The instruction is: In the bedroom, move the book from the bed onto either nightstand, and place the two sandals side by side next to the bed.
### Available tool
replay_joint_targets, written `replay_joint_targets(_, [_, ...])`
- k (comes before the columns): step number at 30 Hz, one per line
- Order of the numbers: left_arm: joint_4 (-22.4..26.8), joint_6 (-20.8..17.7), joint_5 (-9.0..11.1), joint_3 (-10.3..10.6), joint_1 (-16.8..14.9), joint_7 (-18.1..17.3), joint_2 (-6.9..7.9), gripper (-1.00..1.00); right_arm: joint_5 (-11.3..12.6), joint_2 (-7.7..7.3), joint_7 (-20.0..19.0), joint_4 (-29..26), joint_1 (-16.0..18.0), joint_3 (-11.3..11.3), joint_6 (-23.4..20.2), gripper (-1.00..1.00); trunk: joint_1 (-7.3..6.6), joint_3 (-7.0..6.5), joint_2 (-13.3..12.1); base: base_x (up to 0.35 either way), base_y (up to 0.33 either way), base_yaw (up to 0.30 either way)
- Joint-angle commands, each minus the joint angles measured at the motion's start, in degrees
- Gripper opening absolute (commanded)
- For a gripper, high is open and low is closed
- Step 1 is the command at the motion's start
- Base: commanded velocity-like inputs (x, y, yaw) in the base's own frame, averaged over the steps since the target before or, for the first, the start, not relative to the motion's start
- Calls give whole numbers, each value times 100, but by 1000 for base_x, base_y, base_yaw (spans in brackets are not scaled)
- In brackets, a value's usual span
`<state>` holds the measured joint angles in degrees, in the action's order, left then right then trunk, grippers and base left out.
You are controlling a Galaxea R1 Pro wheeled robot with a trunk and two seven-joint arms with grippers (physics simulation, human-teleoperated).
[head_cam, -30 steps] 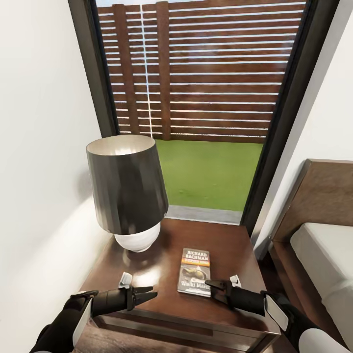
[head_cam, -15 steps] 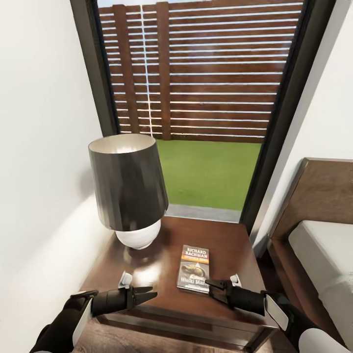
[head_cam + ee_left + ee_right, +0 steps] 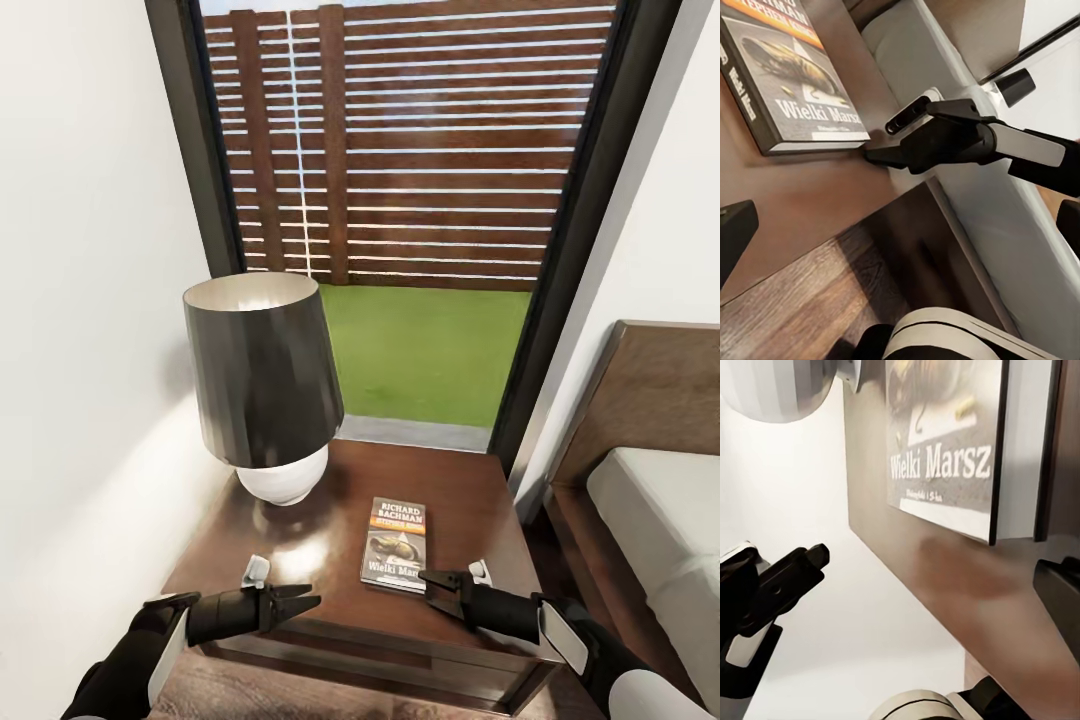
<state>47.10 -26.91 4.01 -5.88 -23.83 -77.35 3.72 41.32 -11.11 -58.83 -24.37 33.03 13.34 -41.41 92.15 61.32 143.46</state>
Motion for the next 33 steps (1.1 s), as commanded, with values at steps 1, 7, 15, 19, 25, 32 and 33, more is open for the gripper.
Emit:
replay_joint_targets(1, [1, -60, 12, -1, -2, -17, 0, 100, -1, -5, 12, 3, 0, 46, -16, 100, -1, 6, 2, 0, 0, 0])
replay_joint_targets(7, [1, -73, 12, -8, -1, -17, 2, 100, -1, -5, 12, 3, 1, 46, -16, 100, -3, -17, 1, 0, 0, 0])
replay_joint_targets(15, [1, -77, 4, -2, -1, -17, -3, 100, -1, -7, 12, 3, 1, 46, -16, 100, -24, -194, -10, 0, 0, 0])
replay_joint_targets(19, [1, -77, 3, -1, -5, -17, -3, 100, -1, -5, 12, 3, 0, 46, -16, 100, -34, -282, -15, 0, 0, 0])
replay_joint_targets(25, [1, -78, 3, -1, -3, -21, -3, 100, -1, -11, 12, 3, 1, 46, -16, 100, -69, -411, -62, 0, 0, 0])
replay_joint_targets(32, [-1, -78, 3, 2, -3, -17, -3, 100, -1, -13, 12, 3, 1, 46, -16, 100, -223, -537, -343, 0, 0, 0])
replay_joint_targets(33, [-1, -78, 3, 3, -2, -19, -3, 100, -1, -13, 12, 3, 1, 46, -16, 100, -245, -555, -383, 0, 0, 0])
